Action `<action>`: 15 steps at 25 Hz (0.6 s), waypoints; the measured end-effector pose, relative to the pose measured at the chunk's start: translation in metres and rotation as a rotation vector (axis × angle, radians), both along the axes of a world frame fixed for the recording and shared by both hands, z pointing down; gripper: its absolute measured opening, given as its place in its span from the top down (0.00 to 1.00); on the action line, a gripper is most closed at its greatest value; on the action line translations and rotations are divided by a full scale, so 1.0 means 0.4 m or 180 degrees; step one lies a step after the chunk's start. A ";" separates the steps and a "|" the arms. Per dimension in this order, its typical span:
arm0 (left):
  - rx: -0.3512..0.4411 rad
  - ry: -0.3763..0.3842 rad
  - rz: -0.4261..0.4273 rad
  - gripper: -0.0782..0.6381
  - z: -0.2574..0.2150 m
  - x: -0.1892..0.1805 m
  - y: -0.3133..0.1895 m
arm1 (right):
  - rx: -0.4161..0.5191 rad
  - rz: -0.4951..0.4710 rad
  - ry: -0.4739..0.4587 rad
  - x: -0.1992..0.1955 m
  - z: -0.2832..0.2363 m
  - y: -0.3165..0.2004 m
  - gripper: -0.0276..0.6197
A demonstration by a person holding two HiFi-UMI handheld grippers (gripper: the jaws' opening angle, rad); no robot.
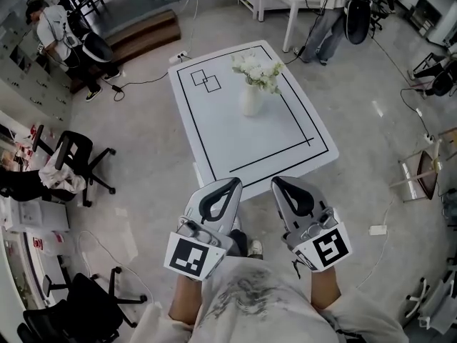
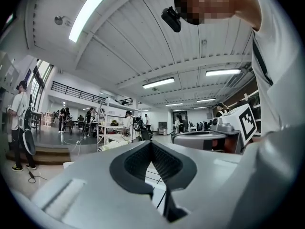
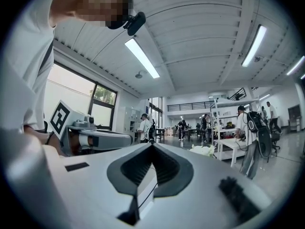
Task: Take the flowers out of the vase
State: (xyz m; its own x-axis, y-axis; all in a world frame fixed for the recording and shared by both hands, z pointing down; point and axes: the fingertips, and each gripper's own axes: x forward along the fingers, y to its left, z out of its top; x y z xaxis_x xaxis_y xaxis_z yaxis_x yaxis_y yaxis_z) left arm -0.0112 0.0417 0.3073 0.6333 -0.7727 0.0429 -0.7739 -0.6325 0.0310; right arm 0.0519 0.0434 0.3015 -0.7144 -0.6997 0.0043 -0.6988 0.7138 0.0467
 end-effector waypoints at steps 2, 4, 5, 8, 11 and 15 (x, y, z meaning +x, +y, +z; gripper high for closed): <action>-0.0013 0.0007 0.0017 0.88 0.003 -0.011 -0.025 | -0.0010 0.0010 0.0008 -0.012 0.003 -0.024 0.93; -0.0068 0.0026 0.0038 0.88 0.007 -0.019 -0.047 | -0.0009 0.0019 0.0016 -0.023 0.005 -0.045 0.93; -0.0082 0.0034 0.0050 0.88 0.008 -0.023 -0.058 | -0.0004 0.0025 0.0021 -0.028 0.005 -0.055 0.93; -0.0082 0.0049 0.0087 0.88 0.013 -0.035 -0.091 | 0.0012 0.0059 0.0041 -0.040 0.006 -0.085 0.93; -0.0079 0.0078 0.0129 0.88 0.015 -0.051 -0.124 | 0.0006 0.0118 0.0068 -0.051 0.010 -0.116 0.93; -0.0072 0.0090 0.0205 0.88 0.012 -0.068 -0.165 | 0.0005 0.0208 0.0094 -0.066 0.009 -0.151 0.93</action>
